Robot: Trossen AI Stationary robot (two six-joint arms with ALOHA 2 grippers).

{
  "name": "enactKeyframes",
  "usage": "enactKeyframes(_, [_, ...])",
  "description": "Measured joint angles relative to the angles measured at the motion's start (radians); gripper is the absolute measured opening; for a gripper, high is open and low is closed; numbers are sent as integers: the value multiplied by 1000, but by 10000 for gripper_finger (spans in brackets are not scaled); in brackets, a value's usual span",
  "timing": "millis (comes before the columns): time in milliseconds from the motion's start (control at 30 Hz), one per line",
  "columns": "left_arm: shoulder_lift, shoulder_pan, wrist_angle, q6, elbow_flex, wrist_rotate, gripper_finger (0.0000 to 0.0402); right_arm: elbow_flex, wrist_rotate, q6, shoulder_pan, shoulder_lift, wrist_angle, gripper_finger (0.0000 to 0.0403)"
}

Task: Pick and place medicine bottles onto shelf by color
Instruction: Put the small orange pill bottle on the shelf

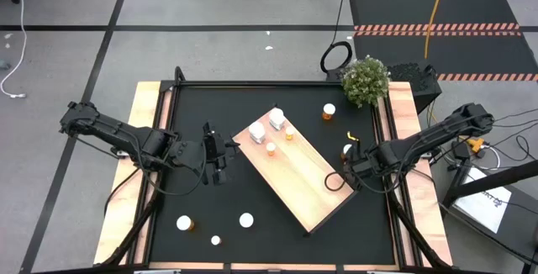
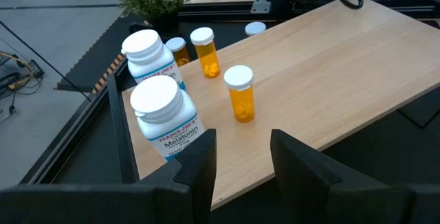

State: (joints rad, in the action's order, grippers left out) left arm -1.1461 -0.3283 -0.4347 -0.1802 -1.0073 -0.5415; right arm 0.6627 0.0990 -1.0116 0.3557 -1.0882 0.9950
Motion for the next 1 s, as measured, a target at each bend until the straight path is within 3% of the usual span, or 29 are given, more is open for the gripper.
enactKeyframes(233, [0,0,0,0,0,0,141,-22,-22,2,0,0,-43,302])
enactKeyframes(633, [0,0,25,19,0,0,141,-22,-26,4,0,24,-26,238])
enactKeyframes(1000, [0,0,26,23,0,0,141,-22,-31,8,-19,55,-18,209])
